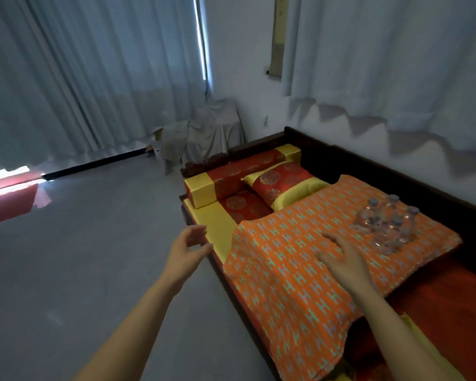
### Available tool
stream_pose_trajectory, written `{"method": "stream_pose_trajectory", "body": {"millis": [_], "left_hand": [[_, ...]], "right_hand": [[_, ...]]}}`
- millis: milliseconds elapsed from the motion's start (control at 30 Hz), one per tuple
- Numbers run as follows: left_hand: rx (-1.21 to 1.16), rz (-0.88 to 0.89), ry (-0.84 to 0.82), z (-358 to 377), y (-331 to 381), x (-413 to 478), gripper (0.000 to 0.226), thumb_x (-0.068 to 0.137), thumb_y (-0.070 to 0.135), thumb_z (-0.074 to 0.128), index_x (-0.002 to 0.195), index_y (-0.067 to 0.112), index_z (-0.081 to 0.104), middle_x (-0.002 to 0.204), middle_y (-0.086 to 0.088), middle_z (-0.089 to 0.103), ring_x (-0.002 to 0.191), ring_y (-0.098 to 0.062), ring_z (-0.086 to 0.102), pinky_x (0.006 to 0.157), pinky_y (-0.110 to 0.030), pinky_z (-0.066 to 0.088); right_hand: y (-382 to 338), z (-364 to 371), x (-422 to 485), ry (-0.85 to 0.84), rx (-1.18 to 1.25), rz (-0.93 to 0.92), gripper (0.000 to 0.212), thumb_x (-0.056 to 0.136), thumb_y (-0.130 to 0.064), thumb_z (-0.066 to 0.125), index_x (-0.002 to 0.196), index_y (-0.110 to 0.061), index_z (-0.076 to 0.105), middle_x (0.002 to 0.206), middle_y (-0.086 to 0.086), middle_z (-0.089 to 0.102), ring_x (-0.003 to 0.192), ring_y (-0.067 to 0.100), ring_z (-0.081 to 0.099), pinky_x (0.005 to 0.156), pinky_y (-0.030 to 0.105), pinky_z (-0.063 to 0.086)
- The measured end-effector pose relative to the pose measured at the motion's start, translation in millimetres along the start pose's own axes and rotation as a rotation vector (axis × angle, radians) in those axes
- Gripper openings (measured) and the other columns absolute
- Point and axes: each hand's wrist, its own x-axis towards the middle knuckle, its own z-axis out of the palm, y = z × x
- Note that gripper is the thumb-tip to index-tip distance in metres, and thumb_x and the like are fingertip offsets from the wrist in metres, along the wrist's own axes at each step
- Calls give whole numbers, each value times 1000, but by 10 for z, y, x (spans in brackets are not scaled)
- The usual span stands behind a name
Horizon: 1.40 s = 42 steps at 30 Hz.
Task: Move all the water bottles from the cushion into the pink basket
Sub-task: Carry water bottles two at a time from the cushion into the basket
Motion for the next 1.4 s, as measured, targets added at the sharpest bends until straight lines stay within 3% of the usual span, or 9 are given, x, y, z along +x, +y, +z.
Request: {"method": "stream_pose_trajectory", "body": {"millis": [267,433,633,767,967,1033,1133,1267,1400], "left_hand": [[28,103,-299,670,41,1367,37,81,13,72,114,23,59,110,8,63,103,-11,61,84,-30,51],[43,143,-497,1503,49,1896,41,77,-2,72,114,10,59,108,-7,65,102,-27,62,85,-38,51],[95,156,-718,2504,140,2424,51,74,-4,75,121,1,55,116,-14,61,99,-21,57,67,-8,42],[97,162,-797,3108,198,2795,54,73,1,78,123,5,55,116,-10,60,104,-18,54,80,-22,39],[161,148,-938,3908,132,3150,70,65,17,86,126,9,55,123,-3,57,115,-15,50,87,-22,35],[172,194,-975,4214,133,3290,72,65,17,87,129,10,54,125,0,55,115,-10,49,91,-14,34],[187,370,-1025,4578,178,3419,80,64,23,88,133,11,50,130,2,50,118,-7,42,90,2,26],[208,680,-1092,5095,246,3620,89,68,34,83,143,16,38,150,-9,37,139,-21,30,113,-27,22],[226,580,-1213,5524,168,3643,102,62,40,86,146,22,31,152,-1,34,139,-17,30,107,-23,23]], "right_hand": [[234,-124,417,235,-13,243,45,77,-7,74,120,-14,62,122,7,61,117,26,55,99,38,40],[711,-338,558,334,-52,402,47,77,-13,74,122,-22,62,120,7,62,115,27,54,99,43,43],[1316,-558,858,410,-55,562,53,74,-24,78,123,-26,57,117,5,61,116,29,53,96,45,45],[1626,-669,1180,433,-118,633,62,71,-21,82,127,-17,56,118,8,61,114,30,55,93,42,46],[2073,-665,1592,391,-56,753,66,69,-18,83,129,-12,55,123,12,61,115,31,57,94,49,48],[2159,-641,1761,430,-60,786,65,70,-20,82,130,-14,55,127,9,59,117,28,56,94,48,48],[2233,-568,1979,527,-115,752,58,73,-22,80,126,-13,57,125,6,60,114,25,58,92,43,47],[2281,-551,2383,593,-120,649,51,77,-41,72,123,-26,56,116,-10,54,105,8,51,86,28,40],[2384,-478,2599,600,-115,664,41,78,-27,78,112,-28,55,102,-16,55,92,10,54,73,13,40]]}}
